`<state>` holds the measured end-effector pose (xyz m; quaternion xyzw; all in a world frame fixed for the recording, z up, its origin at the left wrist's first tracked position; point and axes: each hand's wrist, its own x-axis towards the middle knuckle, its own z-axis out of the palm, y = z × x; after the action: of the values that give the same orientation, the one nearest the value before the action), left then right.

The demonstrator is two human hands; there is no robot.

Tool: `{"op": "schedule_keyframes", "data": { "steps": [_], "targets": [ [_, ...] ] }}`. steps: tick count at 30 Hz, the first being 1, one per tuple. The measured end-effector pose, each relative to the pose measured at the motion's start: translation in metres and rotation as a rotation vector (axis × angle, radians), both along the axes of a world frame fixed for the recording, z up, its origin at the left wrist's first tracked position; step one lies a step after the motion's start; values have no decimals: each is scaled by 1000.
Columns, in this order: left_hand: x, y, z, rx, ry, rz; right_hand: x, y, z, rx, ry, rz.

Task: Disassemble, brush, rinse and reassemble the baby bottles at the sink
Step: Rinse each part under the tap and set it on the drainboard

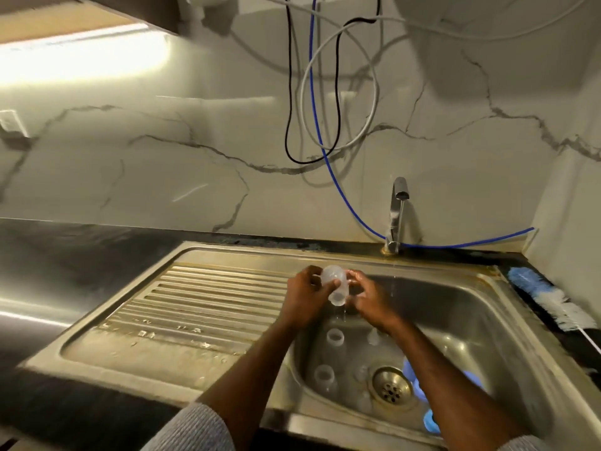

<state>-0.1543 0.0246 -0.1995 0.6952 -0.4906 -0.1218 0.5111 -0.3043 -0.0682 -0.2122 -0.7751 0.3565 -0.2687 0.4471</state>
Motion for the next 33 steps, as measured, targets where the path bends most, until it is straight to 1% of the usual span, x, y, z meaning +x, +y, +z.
{"op": "schedule_keyframes", "data": {
  "steps": [1, 3, 7, 9, 11, 13, 19, 25, 33],
  "targets": [
    [1, 7, 5, 7, -7, 11, -2, 5, 4, -75, 34, 46],
    [2, 20, 15, 22, -30, 12, -3, 19, 10, -154, 74, 84],
    [9, 43, 30, 69, -49, -55, 1, 42, 14, -230, 27, 6],
    [18, 52, 37, 72, -77, -43, 2, 44, 16, -228, 4, -35],
    [34, 62, 42, 101, -147, -11, 5, 43, 18, -194, 47, -33],
    [56, 71, 46, 136, -220, -1, 10, 40, 20, -184, 48, -40],
    [126, 84, 40, 179, -239, -9, 45, 39, 32, -173, -17, -41],
    [210, 101, 27, 221, -258, 87, 136, 44, 48, -177, -98, -44],
    [318, 123, 16, 299, -282, 238, 287, 57, 49, -231, 4, 35]
  ]
}}
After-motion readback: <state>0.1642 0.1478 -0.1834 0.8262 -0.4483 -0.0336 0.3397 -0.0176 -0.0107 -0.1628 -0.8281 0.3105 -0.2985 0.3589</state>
